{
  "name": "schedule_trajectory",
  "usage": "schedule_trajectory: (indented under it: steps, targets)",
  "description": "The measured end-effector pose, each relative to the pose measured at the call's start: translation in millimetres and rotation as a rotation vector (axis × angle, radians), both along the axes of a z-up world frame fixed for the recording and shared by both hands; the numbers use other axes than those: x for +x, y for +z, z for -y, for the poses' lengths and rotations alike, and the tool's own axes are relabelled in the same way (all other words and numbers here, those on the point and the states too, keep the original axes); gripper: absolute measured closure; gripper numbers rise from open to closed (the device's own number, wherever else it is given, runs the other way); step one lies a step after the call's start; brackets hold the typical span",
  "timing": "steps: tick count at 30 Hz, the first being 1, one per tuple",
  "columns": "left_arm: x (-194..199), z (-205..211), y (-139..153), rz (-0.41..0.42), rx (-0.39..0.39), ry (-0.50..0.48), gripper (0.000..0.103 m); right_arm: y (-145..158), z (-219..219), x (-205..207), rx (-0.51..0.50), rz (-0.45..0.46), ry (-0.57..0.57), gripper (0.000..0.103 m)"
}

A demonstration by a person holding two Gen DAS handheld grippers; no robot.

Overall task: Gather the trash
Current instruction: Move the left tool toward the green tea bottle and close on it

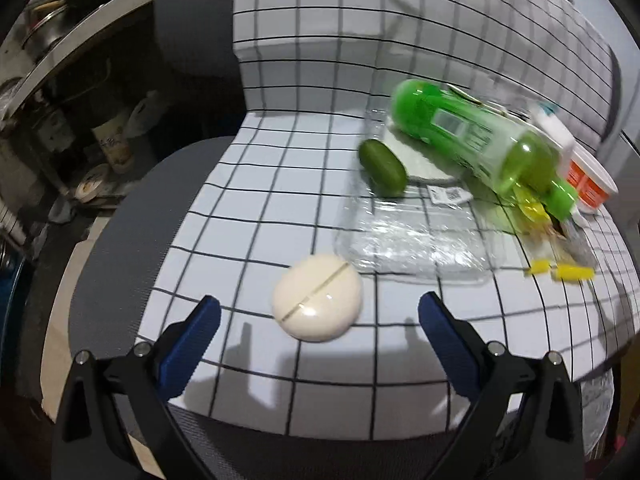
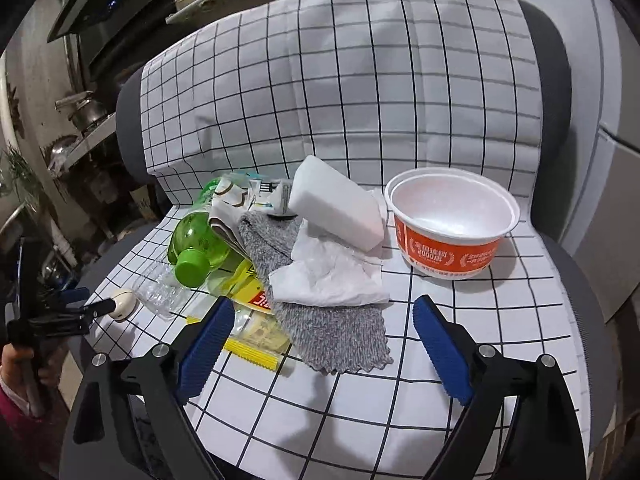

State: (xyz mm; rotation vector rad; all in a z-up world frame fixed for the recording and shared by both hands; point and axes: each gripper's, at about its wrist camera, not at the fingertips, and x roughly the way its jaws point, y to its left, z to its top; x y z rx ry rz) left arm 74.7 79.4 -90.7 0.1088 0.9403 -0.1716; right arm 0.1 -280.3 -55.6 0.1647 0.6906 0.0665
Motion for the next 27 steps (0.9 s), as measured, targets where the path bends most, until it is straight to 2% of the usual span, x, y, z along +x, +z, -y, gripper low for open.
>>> schedule_trajectory:
  steps: [5,8,15,17,19,22,27]
  targets:
    - [7.4,2.4,-3.5,-0.002,0.033,0.03,0.007,7.8,0.3,-5.9,0.008,0.02,-0.023,0.013]
    - [14.7,12.6,-7.4,-0.007,0.098,0.033,0.007,10.8,-0.7,-5.9,0.014,0.023,-0.028,0.013]
    - [19.5,22.0,-19.6,-0.016,0.125,0.06,0.01,16.7,-2.9,-9.0,0.004,0.032,-0.038,0.013]
    - [22.9,20.8,-22.7,-0.007,0.164,0.085,0.011,18.4,-2.8,-10.6,0.003,0.038,-0.04,0.013]
    - [27.7,13.4,-27.0,-0.015,0.213,0.13,0.013,19.6,-2.9,-11.9,0.002,0.042,-0.041,0.013]
    - [34.2,-3.3,-30.6,-0.038,0.205,0.177,0.013,21.0,-3.7,-12.5,-0.004,0.046,-0.04,0.013]
    - [47.5,-41.7,-29.8,-0.03,0.207,0.289,0.014,19.5,-6.6,-8.9,-0.009,0.04,-0.037,0.013]
